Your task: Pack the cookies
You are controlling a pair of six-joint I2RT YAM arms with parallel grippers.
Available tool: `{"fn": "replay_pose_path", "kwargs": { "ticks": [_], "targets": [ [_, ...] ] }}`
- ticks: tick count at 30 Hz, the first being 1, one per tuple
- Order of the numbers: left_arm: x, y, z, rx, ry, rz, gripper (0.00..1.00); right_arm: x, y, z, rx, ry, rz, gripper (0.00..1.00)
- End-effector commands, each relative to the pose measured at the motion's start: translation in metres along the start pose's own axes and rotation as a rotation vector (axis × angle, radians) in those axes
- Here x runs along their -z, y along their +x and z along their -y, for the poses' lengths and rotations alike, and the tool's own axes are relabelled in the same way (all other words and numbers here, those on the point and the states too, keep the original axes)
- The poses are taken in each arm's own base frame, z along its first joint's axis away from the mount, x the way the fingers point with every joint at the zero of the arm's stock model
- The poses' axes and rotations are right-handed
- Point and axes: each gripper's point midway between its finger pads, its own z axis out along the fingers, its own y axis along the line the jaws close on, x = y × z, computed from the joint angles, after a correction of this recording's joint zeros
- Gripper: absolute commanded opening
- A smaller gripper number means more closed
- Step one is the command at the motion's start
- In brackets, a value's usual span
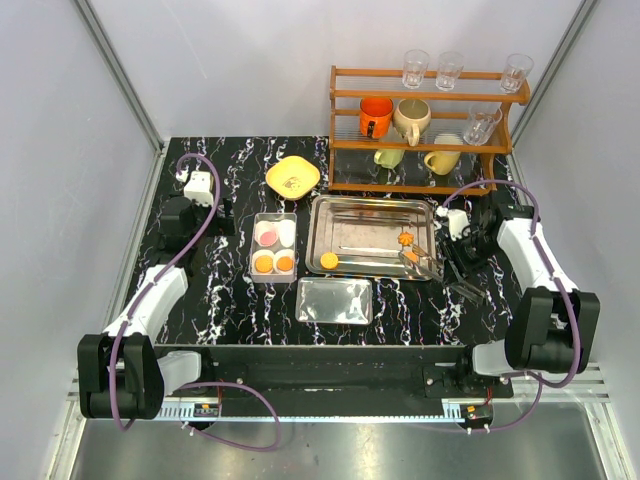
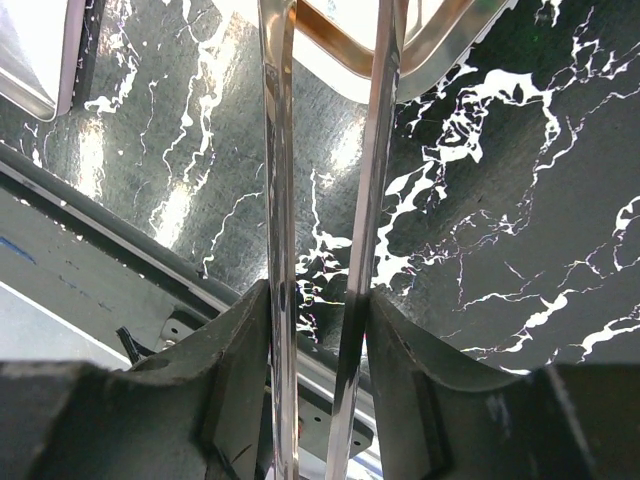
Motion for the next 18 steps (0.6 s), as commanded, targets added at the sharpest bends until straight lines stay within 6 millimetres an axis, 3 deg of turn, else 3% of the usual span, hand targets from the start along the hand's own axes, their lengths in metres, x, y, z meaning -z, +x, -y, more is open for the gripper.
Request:
{"fn": "replay_pose_path", "kwargs": {
  "ticks": [1, 18],
  "targets": [
    [0.0019, -0.0202, -0.0038, -0.014, -0.011, 0.077, 0.99, 0.0038, -0.005, -0.0023, 0.006, -0.036, 0.003, 0.46],
    [0.0031, -0.0232, -0.0043, -0.015, -0.015, 0.086, 0.99, 0.0013, -0.0021, -0.0021, -0.018, -0.08, -0.04, 0.48]
  ]
}}
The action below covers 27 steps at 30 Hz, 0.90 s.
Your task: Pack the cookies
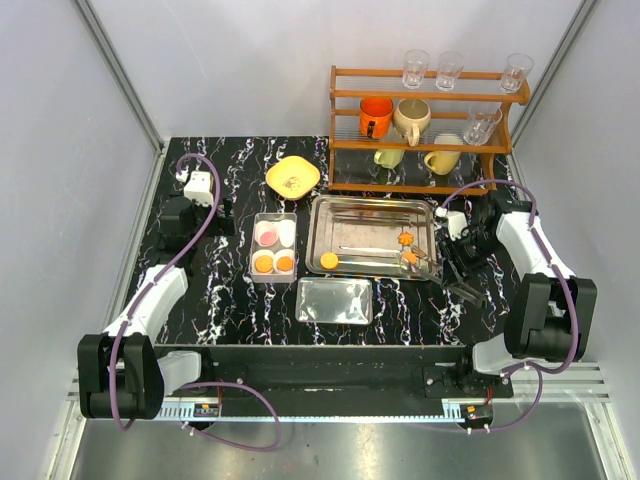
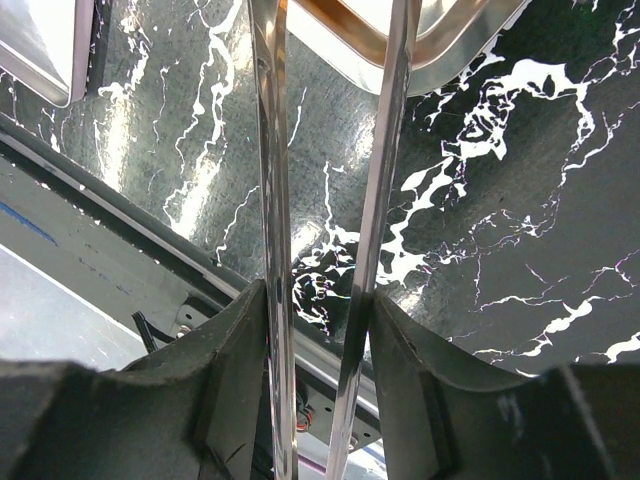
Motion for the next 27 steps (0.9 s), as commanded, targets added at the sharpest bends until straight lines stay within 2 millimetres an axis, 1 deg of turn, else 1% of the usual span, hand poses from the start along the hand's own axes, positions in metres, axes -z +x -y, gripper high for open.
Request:
{"fn": "replay_pose_path", "kwargs": {
  "ticks": [1, 6, 10, 11, 14, 17, 20, 23, 27],
  "targets": [
    [0.003, -0.022, -0.004, -0.013, -0.013, 0.084, 0.99, 0.007, -0.006, -0.001, 0.012, -0.016, 0.015, 0.47],
    [0.003, -0.022, -0.004, -0.014, -0.013, 0.084, 0.99, 0.008, -0.007, -0.001, 0.018, -0.017, 0.016, 0.42],
    [0.004, -0.022, -0.004, -0.017, -0.015, 0.084, 0.99, 0.01, -0.01, -0.002, 0.024, -0.017, 0.027, 0.35],
    [0.004, -0.022, -0.004, -0.017, -0.013, 0.084, 0.99, 0.012, -0.012, -0.002, 0.025, -0.014, 0.033, 0.32],
    [0.004, -0.023, -0.004, -0.017, -0.013, 0.087, 0.99, 0.017, -0.017, -0.004, 0.031, -0.02, 0.052, 0.29],
    [0.003, -0.022, -0.004, -0.016, -0.013, 0.084, 0.99, 0.027, -0.029, -0.006, 0.042, -0.017, 0.092, 0.28],
    [0.003, -0.022, -0.004, -0.016, -0.013, 0.083, 0.99, 0.034, -0.037, -0.009, 0.042, -0.02, 0.12, 0.27],
    [0.003, -0.021, -0.004, -0.016, -0.011, 0.081, 0.99, 0.037, -0.041, -0.009, 0.042, -0.022, 0.123, 0.27],
    [0.002, -0.02, -0.004, -0.018, -0.014, 0.08, 0.99, 0.036, -0.041, -0.008, 0.044, -0.021, 0.121, 0.35]
  ]
}}
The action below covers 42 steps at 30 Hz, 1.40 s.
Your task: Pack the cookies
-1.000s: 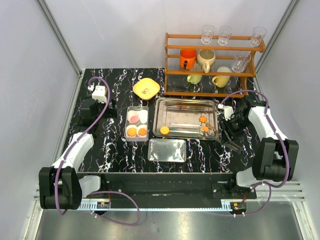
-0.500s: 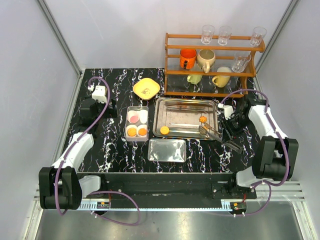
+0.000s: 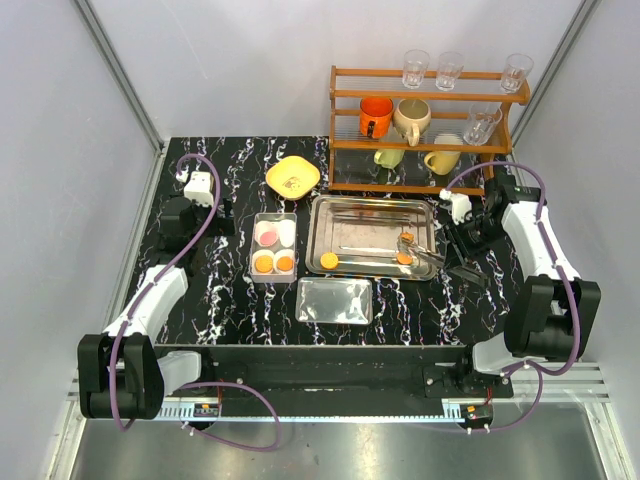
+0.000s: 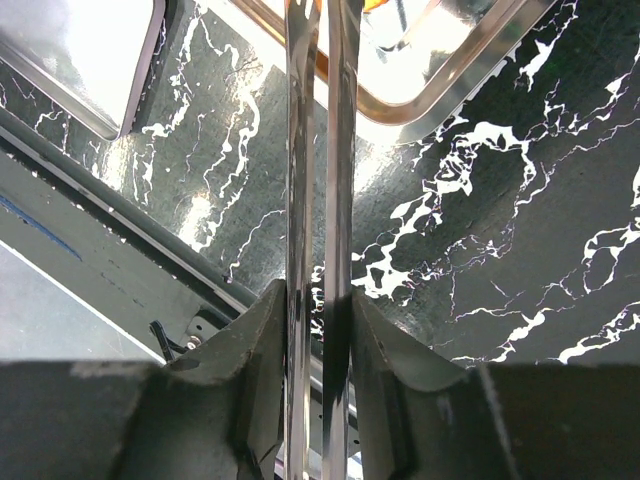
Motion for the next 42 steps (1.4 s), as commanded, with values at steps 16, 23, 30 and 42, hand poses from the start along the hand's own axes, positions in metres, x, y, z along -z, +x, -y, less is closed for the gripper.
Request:
{"fn": "replay_pose_path", "kwargs": {
  "ticks": [16, 23, 30, 42],
  "targets": [
    [0.003, -0.022, -0.004, -0.018, -0.013, 0.083, 0.99, 0.0, 0.003, -0.004, 0.009, -0.013, 0.011, 0.47],
    [0.002, -0.02, -0.004, -0.018, -0.014, 0.08, 0.99, 0.005, -0.003, -0.001, 0.029, 0.019, 0.043, 0.46],
    [0.001, -0.021, -0.004, -0.02, -0.013, 0.08, 0.99, 0.01, -0.007, 0.001, 0.048, 0.049, 0.071, 0.44],
    [0.002, -0.02, -0.005, -0.021, -0.014, 0.078, 0.99, 0.021, -0.016, -0.004, 0.071, 0.067, 0.121, 0.42]
  ]
}}
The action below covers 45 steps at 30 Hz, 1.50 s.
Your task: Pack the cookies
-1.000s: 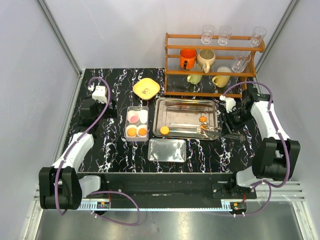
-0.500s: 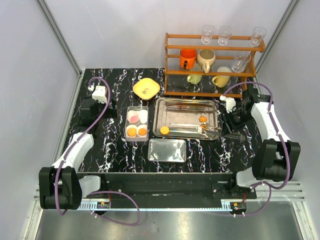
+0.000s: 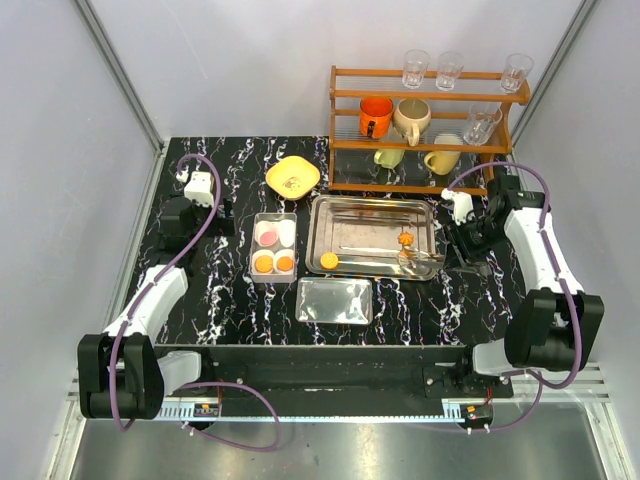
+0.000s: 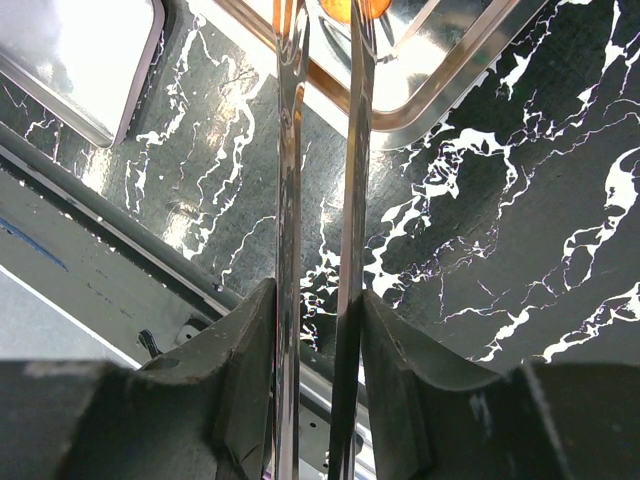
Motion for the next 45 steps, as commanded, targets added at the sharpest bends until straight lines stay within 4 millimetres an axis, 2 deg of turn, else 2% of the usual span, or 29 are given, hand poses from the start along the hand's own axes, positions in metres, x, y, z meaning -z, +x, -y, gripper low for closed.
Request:
{"fn": "replay_pose_path", "kwargs": {
  "ticks": [1, 8, 17, 26, 45],
  "targets": [
    [0.002, -0.021, -0.004, -0.014, -0.013, 0.08, 0.99, 0.015, -0.015, -0.002, 0.042, 0.031, 0.077, 0.41],
    [0.002, -0.021, -0.004, -0.012, -0.011, 0.08, 0.99, 0.022, -0.022, -0.003, 0.052, 0.046, 0.116, 0.4],
    [0.002, -0.022, -0.004, -0.013, -0.012, 0.083, 0.99, 0.023, -0.022, 0.003, 0.053, 0.087, 0.116, 0.41],
    [0.002, -0.02, -0.005, -0.015, -0.016, 0.078, 0.99, 0.017, -0.02, 0.007, 0.036, 0.091, 0.104, 0.46],
    [0.001, -0.019, -0.005, -0.016, -0.017, 0.075, 0.99, -0.008, -0.007, 0.005, 0.002, 0.014, 0.059, 0.46]
  ]
}}
